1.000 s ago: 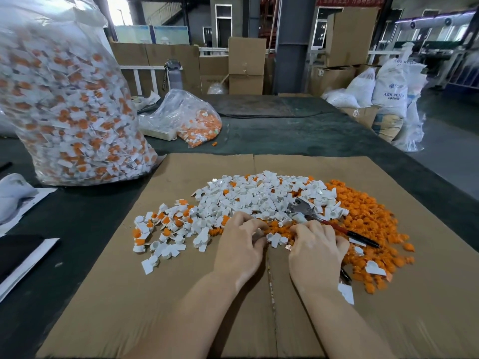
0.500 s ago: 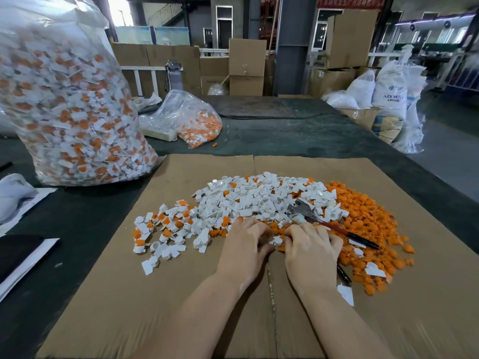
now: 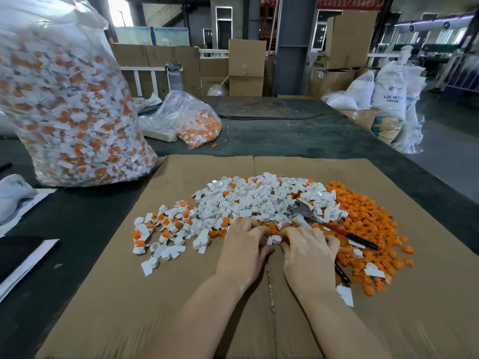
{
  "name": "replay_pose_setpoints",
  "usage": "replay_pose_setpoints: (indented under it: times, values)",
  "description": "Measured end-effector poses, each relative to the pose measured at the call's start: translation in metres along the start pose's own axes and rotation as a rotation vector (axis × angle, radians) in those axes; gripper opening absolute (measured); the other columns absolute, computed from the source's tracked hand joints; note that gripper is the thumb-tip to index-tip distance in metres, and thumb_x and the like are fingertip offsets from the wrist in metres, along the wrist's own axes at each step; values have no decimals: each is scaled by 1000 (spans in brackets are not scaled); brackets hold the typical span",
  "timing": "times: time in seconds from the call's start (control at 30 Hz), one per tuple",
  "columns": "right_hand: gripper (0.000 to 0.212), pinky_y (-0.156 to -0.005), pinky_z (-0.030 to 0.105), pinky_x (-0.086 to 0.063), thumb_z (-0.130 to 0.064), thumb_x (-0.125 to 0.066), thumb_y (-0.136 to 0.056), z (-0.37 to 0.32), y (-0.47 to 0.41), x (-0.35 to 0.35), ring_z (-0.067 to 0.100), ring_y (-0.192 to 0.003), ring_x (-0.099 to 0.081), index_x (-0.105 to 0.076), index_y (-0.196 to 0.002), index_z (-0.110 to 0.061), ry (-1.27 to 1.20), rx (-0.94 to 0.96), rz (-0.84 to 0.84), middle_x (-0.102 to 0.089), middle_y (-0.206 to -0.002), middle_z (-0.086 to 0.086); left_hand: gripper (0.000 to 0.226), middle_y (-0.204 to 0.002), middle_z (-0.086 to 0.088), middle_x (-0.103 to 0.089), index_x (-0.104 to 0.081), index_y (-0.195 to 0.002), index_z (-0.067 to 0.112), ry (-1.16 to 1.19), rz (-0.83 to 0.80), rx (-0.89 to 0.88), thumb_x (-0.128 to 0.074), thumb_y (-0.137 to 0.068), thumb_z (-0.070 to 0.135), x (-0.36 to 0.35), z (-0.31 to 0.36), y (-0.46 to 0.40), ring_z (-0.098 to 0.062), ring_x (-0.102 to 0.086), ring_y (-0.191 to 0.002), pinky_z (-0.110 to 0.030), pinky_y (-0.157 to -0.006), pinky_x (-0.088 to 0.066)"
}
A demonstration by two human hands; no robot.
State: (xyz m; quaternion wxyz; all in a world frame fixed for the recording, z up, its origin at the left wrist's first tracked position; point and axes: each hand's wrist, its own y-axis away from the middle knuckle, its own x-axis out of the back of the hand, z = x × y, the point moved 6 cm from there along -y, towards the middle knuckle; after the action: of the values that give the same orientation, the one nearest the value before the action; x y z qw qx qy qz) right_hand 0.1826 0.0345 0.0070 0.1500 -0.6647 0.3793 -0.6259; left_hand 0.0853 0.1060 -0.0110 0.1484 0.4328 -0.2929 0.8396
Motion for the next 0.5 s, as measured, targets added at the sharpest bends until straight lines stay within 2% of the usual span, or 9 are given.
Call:
replay_pose_setpoints:
  times: [0.07,0.2,0.3,0.4,0.5]
  values:
    - [32,-72,35,-24,0,-87,-53,0,-1,0,25,-68,-60,-70,-75,-15,-11,6,-6,-65,-70,0,33,-112,8,-50,-61,-118,28,-3,11,3,-62,-87,39,1,0,1,-13,-38,-107,-22,-92,-29]
    - [33,-72,35,-23,0,-89,-49,0,-2,-1,25,-67,-59,-68,-69,-15,-31,6,-41,-63,-68,1,24,-110,11,-54,-58,-110,31,-27,31,-37,-59,-89,40,4,4,3,-12,-37,-99,-21,-85,-26]
    - [30,-73,36,-24,-4,-88,-55,0,-1,0,24,-70,-58,-67,-73,-16,-42,13,-46,-63,-71,0,20,-107,11,-58,-55,-107,29,-66,45,-62,-57,-90,39,5,8,4,-14,-40,-96,-26,-83,-28]
    - [21,-75,39,-34,-7,-81,-68,0,0,3,26,-72,-57,-65,-79,-14,-97,3,-19,-64,-75,1,16,-100,10,-60,-56,-100,25,-44,66,-63,-59,-89,36,9,10,5,-15,-40,-91,-29,-80,-29]
    - [20,-70,40,-41,-2,-78,-71,-1,-1,7,26,-71,-57,-65,-81,-13,-139,4,8,-65,-75,2,8,-86,10,-60,-60,-92,21,45,141,-51,-64,-88,26,18,10,7,-13,-38,-82,-26,-71,-24]
